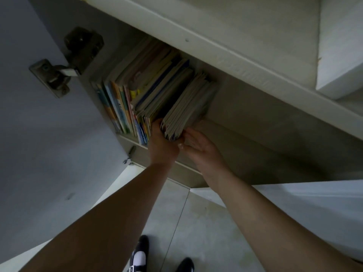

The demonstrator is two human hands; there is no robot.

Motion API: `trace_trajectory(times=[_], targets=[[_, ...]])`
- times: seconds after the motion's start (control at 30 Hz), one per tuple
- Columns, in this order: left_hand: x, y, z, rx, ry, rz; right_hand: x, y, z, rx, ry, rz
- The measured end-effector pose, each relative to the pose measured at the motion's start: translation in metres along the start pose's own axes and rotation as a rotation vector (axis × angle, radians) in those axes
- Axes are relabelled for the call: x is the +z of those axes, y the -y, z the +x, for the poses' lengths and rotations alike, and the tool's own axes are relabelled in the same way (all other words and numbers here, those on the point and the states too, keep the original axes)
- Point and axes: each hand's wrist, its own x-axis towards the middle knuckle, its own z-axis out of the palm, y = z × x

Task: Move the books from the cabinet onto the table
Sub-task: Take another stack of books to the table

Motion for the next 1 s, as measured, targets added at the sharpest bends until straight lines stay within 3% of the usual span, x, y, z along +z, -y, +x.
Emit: trace_trajectory(times=[0.27, 0.47, 0.63, 0.7, 0.8, 0.87, 1.0], targets=[[-0.021, -0.006, -0.001, -0.056, 0.1, -0.087, -0.028, 0.015, -0.01, -0.014, -0.136, 0.115], [-0.062, -0.007, -0.038, -0.254, 0.364, -0.281, -0.055, -0.011, -0.055, 0.235, -0.202, -0.154], [-0.11, -0.003, -0.086, -0.387, 0.504, -0.391, -0.055, -0.028, -0.108, 0.247, -0.279, -0.31], [-0.126, -0.005, -0.101, -0.445, 0.532, -0.419, -0.054, -0.04, -0.133, 0.31, -0.296, -0.163], [-0.145, -0.008, -0.116, -0.5, 0.583, -0.429, -0.046, -0.055, -0.169, 0.398, -0.138, 0.193], [-0.155, -0.009, -0.124, -0.531, 0.625, -0.417, -0.038, -0.061, -0.19, 0.379, -0.098, 0.271], [-0.164, -0.018, -0.14, -0.586, 0.691, -0.384, -0.018, -0.054, -0.225, 0.333, -0.173, 0.302]])
